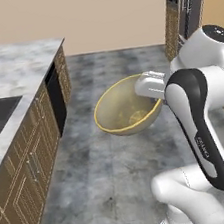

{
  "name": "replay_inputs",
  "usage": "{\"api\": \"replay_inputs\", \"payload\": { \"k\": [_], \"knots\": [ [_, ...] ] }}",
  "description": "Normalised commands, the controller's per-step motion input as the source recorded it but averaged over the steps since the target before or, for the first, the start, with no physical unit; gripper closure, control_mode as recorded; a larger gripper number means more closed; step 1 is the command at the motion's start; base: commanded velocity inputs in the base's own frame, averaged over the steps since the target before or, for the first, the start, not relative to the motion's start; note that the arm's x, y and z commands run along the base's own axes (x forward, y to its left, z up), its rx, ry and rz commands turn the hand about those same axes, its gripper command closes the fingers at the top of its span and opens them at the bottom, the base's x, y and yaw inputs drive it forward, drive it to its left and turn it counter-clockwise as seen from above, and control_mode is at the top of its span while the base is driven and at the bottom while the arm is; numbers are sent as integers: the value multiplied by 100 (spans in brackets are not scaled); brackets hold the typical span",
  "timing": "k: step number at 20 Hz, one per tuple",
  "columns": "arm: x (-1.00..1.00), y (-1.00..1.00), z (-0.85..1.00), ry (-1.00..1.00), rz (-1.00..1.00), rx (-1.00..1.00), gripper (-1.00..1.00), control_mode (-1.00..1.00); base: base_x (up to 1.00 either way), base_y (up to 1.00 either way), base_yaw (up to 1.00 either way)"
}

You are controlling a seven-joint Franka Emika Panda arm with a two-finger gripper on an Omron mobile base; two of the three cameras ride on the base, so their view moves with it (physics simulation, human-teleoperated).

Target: Take the smaller bowl and place it next to the appetizer plate on the dining counter , and place the larger bowl next to the plate with cooked food.

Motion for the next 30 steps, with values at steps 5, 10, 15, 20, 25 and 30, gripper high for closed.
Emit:
{"api": "replay_inputs", "payload": {
  "k": [5,10,15,20,25,30],
  "knots": [
    [0,0,0,0,0,0,100,100,100,-22,-1],
    [0,0,0,0,0,0,100,100,100,-52,0],
    [0,0,0,0,0,0,100,100,100,-57,0],
    [0,0,0,0,0,0,100,100,100,-35,0],
    [0,0,0,0,0,0,100,100,100,-19,0],
    [0,0,0,0,0,0,100,100,100,0,-27]
  ]
}}
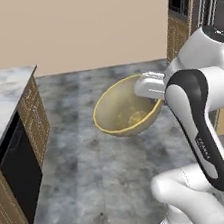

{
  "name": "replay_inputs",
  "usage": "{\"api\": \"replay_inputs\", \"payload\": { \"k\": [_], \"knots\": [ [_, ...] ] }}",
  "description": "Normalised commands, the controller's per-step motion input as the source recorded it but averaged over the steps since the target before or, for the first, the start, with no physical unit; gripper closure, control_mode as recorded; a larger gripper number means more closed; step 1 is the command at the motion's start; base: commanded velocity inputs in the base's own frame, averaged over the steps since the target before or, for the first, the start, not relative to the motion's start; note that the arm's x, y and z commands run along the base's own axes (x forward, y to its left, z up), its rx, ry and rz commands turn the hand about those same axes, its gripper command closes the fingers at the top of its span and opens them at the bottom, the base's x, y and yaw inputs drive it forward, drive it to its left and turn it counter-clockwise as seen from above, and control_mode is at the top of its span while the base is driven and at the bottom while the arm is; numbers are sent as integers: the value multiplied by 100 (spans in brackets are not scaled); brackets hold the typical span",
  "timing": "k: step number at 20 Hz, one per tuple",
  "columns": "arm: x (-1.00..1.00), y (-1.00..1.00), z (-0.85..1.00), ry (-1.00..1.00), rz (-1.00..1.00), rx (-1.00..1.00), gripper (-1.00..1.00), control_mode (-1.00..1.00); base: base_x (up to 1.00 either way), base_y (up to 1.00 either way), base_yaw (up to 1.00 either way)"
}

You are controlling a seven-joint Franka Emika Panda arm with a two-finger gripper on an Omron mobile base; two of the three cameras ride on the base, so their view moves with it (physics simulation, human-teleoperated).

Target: Take the smaller bowl and place it next to the appetizer plate on the dining counter , and place the larger bowl next to the plate with cooked food.

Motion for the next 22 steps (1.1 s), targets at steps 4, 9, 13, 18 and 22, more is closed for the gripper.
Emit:
{"api": "replay_inputs", "payload": {
  "k": [4,9,13,18,22],
  "knots": [
    [0,0,0,0,0,0,100,100,100,5,-53],
    [0,0,0,0,0,0,100,100,94,41,-79],
    [0,0,0,0,0,0,100,100,100,89,-61],
    [0,0,0,0,0,0,100,100,100,100,-29],
    [0,0,0,0,0,0,100,100,100,92,8]
  ]
}}
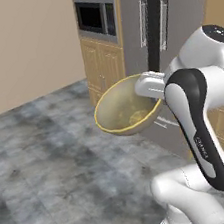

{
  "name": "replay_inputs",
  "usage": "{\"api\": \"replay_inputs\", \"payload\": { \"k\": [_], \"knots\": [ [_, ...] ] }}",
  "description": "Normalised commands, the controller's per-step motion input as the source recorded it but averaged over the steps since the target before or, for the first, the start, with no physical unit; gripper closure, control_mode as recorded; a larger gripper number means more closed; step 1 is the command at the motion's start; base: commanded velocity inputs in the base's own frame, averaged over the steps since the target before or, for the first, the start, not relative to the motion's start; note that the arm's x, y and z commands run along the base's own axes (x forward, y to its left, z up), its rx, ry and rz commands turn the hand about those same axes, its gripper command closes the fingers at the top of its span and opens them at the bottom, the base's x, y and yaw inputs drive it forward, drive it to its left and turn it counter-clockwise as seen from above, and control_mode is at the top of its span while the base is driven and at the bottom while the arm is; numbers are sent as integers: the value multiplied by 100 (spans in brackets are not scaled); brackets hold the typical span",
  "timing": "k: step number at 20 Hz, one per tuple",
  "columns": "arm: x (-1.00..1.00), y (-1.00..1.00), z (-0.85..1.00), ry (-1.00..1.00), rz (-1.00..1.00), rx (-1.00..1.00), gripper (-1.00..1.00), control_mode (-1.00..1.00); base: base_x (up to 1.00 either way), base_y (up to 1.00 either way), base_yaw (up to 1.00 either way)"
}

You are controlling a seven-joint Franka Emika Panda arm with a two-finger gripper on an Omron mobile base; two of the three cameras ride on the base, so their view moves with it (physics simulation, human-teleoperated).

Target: Take the smaller bowl and place it next to the appetizer plate on the dining counter , and place the larger bowl next to the plate with cooked food.

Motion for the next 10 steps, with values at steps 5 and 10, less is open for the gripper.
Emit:
{"api": "replay_inputs", "payload": {
  "k": [5,10],
  "knots": [
    [0,0,0,0,0,0,100,100,100,55,22],
    [0,0,0,0,0,0,100,100,100,30,29]
  ]
}}
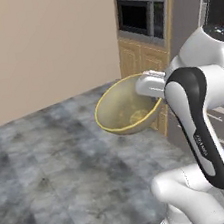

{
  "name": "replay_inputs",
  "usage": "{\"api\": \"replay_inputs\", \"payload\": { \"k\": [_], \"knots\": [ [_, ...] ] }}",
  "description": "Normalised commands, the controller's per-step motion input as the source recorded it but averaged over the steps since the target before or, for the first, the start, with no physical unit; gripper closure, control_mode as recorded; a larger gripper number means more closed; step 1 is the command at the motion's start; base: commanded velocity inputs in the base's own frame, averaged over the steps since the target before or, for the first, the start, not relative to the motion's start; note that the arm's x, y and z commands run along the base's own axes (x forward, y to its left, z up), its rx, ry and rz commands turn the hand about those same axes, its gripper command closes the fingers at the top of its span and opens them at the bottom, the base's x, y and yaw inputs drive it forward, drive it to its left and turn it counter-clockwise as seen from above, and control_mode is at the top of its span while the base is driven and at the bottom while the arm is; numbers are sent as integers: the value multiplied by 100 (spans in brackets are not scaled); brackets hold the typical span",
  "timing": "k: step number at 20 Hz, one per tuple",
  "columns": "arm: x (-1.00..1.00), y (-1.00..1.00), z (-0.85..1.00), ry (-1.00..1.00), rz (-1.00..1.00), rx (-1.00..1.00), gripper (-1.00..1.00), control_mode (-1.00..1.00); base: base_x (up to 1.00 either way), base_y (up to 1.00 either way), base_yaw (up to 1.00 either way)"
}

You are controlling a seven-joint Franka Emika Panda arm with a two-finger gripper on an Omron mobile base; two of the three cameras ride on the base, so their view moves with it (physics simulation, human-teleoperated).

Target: Take the smaller bowl and place it next to the appetizer plate on the dining counter , and place the larger bowl next to the plate with cooked food.

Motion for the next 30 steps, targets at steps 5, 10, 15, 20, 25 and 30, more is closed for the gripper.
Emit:
{"api": "replay_inputs", "payload": {
  "k": [5,10,15,20,25,30],
  "knots": [
    [0,0,0,0,0,0,100,100,100,30,32],
    [0,0,0,0,0,0,100,100,100,14,35],
    [0,0,0,0,0,0,100,100,100,0,57],
    [0,0,0,0,0,0,100,100,100,-2,76],
    [0,0,0,0,0,0,100,100,100,-8,77],
    [0,0,0,0,0,0,100,100,100,-9,73]
  ]
}}
